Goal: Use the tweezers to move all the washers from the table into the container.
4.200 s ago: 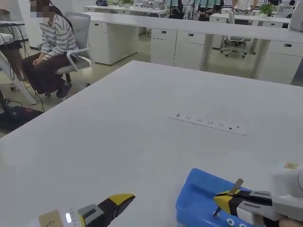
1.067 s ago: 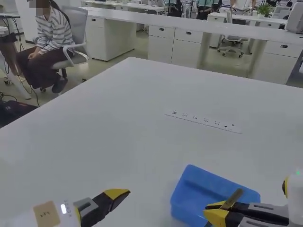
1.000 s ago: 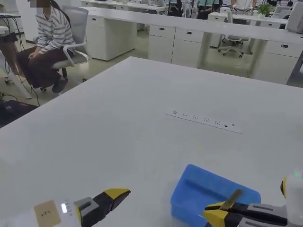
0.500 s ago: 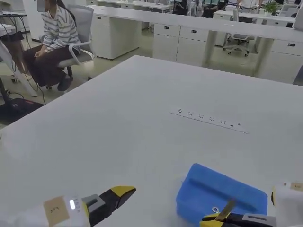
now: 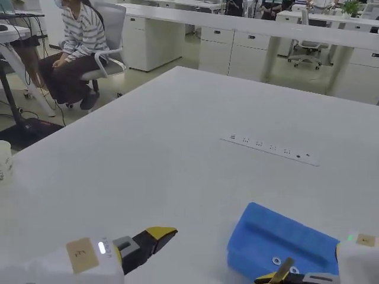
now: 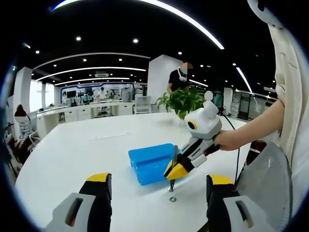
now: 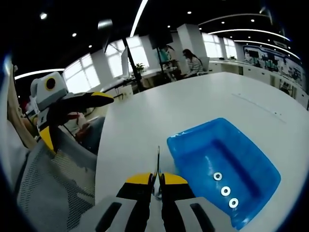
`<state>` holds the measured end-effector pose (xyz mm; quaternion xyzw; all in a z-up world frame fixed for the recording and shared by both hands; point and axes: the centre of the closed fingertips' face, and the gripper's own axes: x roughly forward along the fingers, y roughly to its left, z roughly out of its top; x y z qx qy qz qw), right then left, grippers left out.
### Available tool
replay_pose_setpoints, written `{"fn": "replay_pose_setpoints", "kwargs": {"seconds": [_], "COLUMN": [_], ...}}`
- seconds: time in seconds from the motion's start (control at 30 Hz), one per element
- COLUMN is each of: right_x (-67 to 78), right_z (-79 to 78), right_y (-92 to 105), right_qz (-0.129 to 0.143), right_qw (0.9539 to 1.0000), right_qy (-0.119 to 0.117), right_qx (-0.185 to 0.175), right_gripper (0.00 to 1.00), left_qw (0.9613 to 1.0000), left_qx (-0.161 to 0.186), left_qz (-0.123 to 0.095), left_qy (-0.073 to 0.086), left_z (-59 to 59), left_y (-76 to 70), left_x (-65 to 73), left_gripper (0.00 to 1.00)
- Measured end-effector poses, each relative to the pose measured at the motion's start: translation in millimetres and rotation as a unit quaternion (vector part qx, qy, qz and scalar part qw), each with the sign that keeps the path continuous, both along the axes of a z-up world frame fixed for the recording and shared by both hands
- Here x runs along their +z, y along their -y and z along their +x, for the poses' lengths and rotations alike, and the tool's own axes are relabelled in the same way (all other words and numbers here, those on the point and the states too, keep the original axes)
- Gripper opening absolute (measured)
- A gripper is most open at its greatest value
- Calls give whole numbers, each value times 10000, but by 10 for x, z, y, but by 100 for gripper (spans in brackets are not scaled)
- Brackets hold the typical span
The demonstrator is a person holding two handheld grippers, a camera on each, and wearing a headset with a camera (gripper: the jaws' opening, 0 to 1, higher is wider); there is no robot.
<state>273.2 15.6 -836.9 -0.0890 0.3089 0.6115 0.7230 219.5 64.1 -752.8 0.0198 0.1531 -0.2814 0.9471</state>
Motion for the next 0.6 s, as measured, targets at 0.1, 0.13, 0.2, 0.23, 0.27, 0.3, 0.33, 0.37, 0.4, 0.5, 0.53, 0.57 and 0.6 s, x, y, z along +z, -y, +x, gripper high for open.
{"fn": "replay_pose_setpoints", "kwargs": {"seconds": [0.1, 0.13, 0.2, 0.23, 0.27, 0.3, 0.33, 0.37, 0.4, 0.5, 0.53, 0.57, 0.6], "right_x": [-13, -14, -36, -22, -25, -25, -27, -26, -25, -29, -29, -30, -31], "right_z": [0, -15, -35, -39, -50, -49, -64, -78, -93, -111, -123, -142, -153], "right_y": [-6, -11, -10, -19, -13, -12, -13, -18, -24, -30, -32, -39, -42], "right_qz": [-50, -52, -138, -105, -158, -173, -230, -238, -248, -296, -292, -274, -266], "right_qw": [10000, 10000, 9997, 9997, 9995, 9994, 9987, 9984, 9980, 9965, 9962, 9958, 9954], "right_qy": [43, 23, 105, 132, 180, 217, 334, 362, 413, 585, 618, 645, 675], "right_qx": [42, 67, 150, 161, 201, 215, 308, 353, 409, 513, 542, 583, 621], "right_gripper": [4, 4, 4, 4, 4, 4, 4, 4, 4, 3, 3, 3, 3], "left_qw": [10000, 10000, 10000, 10000, 10000, 10000, 10000, 10000, 10000, 10000, 10000, 10000, 10000], "left_qx": [-22, -24, -25, -24, -22, -20, -24, -26, -29, -48, -53, -54, -56], "left_qz": [-10, -12, -12, -15, -7, -1, -9, -13, -9, 3, 4, 5, 2], "left_qy": [10, 10, 13, 14, 14, 16, 20, 19, 17, 14, 18, 18, 15], "left_z": [-1, -1, -1, -1, -1, -2, -3, -4, -5, -10, -10, -11, -12], "left_y": [7, 8, 9, 9, 7, 5, 7, 8, 7, 14, 15, 15, 15], "left_x": [3, 3, 4, 5, 4, 3, 6, 7, 5, 3, 5, 5, 4], "left_gripper": [82, 82, 82, 82, 82, 82, 82, 82, 82, 82, 82, 82, 82]}}
